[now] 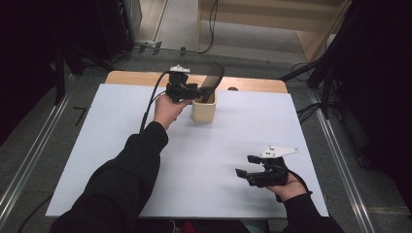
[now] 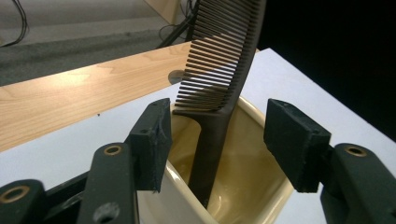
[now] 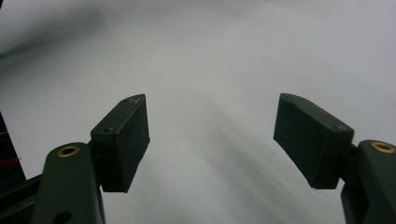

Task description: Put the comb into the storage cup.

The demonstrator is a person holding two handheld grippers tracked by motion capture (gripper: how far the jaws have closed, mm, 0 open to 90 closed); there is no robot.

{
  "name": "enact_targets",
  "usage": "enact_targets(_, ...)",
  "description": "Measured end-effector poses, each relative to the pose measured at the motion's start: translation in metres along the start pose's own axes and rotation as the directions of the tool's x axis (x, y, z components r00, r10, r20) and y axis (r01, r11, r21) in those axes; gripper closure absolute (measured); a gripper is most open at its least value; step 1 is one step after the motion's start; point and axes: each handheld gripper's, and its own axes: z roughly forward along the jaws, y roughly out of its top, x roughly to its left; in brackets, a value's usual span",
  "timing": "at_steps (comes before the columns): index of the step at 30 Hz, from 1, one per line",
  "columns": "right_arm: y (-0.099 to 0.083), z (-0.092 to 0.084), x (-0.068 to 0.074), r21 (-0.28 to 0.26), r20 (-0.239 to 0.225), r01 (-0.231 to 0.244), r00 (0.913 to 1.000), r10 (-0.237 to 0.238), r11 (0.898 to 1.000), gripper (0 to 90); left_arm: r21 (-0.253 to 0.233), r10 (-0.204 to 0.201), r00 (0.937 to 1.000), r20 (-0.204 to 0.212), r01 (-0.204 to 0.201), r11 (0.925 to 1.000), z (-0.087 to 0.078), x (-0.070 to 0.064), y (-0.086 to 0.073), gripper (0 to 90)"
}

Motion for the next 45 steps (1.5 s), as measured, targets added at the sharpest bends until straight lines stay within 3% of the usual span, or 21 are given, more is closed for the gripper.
enact_targets(17,0.0,0.001,0.0,0.009,0.002,0.002,1.0,-0.002,1.0,25.0,0.023,-0.009,0.9966,0.081,0.008,0.9997,-0.024,-0.001,0.002,31.5)
enact_targets(29,0.0,0.002,0.001,0.013,0.006,0.008,0.9999,-0.008,1.0,25.0,0.03,-0.023,0.9946,0.101,0.02,0.9994,-0.04,0.003,-0.004,31.2)
enact_targets(45,0.0,0.002,0.0,0.017,0.007,0.005,1.0,-0.005,1.0,25.0,0.058,-0.009,0.9922,0.124,0.002,0.9983,-0.055,-0.001,-0.014,29.1)
